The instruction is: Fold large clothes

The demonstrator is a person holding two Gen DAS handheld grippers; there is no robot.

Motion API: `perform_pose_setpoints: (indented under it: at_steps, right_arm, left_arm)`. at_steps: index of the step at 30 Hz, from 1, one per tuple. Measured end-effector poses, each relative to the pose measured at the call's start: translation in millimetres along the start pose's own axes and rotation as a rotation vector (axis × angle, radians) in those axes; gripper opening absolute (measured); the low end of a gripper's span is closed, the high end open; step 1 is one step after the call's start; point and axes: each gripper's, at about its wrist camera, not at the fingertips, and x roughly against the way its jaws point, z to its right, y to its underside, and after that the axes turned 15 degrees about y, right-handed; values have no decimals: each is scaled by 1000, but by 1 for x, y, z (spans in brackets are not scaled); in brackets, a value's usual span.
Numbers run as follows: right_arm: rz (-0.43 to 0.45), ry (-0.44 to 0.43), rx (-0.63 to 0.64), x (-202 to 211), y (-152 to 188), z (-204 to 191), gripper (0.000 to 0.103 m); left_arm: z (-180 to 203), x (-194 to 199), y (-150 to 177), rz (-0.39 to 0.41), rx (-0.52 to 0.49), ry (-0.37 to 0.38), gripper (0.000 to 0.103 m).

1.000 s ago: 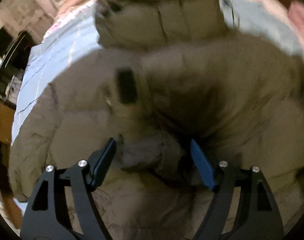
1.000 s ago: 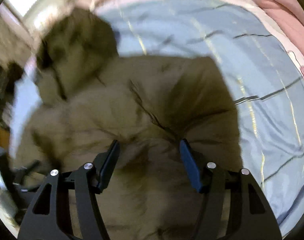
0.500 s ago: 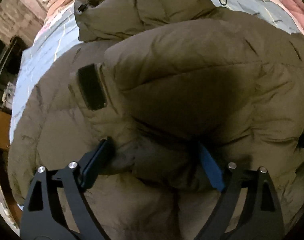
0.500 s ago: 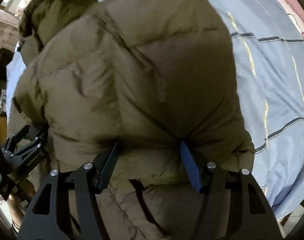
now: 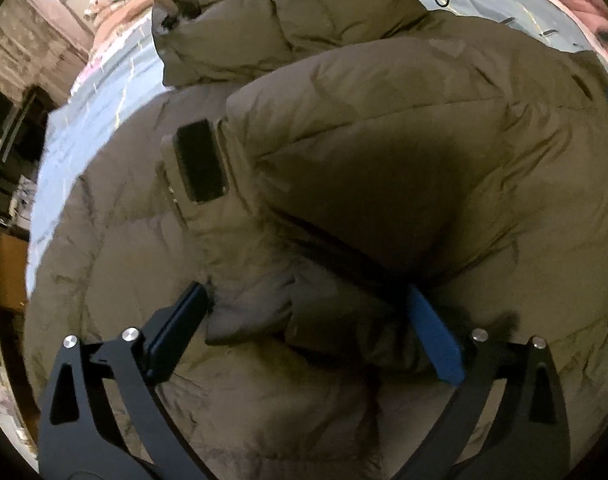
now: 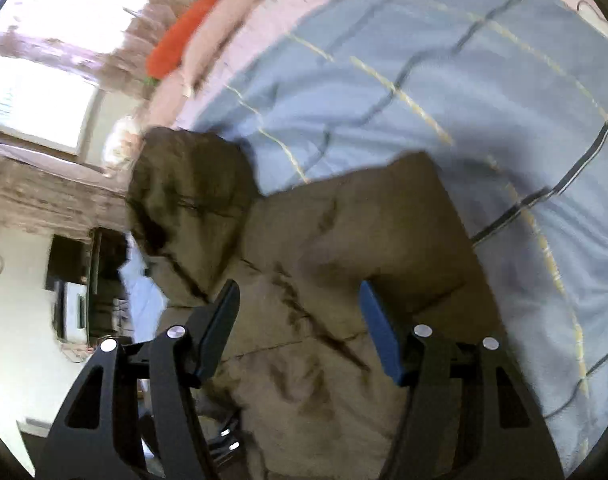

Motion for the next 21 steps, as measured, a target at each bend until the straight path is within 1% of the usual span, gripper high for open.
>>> perform_pose_setpoints:
  at_steps: [1,2,3,5,6,7,9,10,12,13,14,15,16,17,18,19,20,21]
  right_arm:
    - [-4,39,17,-7,2,-4,64]
    - [-18,104,50,-20,3,-7,64]
    - [-34,139,73,-29,7,-12,65]
    - [-41,179,114,-35,12,-16,65]
    - [-27,210,144,-30,14,-22,65]
    - [-20,220,152,-26,15,-25,65]
    - [10,203,173,-3,21,-36,65]
    - [19,209,200,6,25,-44,65]
    - [26,275,285,22,41,-61,72]
    - [22,300,313,22,51,-65,79]
    - [0,342,353,18,64,-68,81]
    - [-42,377,379,6,76,-68,81]
    - [-96,410,400,-9,84,-64,81]
    - [-164,454,430,-29,94,-60,83]
    - [-180,481,461,-38,101,-57,85]
    - [-162,492,483,-41,102,-59,85]
    - [-149,493,494,-40,102,-60,85]
    - [-146,481,494,-37,99,-61,85]
  left_arm:
    - [-4,-1,1,-4,11,12,101]
    - [-7,-2,1,-8,19,23,101]
    - [-9,-3,1,-11,23,29,101]
    - [-13,-3,2,-14,24,41,101]
    - [-15,-3,2,-14,24,41,101]
    - [-17,-2,2,-13,28,42,101]
    - [-23,0,-1,-6,53,51,101]
    - [-26,1,-3,-1,60,54,101]
    - [-26,1,-4,1,67,59,101]
    - [-25,0,-4,-6,67,59,101]
    - [-24,-1,-3,-10,67,58,101]
    - [-24,-2,-2,-15,66,57,101]
    - [-23,0,-1,-15,63,54,101]
    - [-25,6,0,-3,59,45,101]
    - [-29,20,2,46,59,28,101]
    - [-35,36,4,107,64,21,101]
    - [-47,57,6,188,82,23,101]
    - [-66,79,12,267,128,40,101]
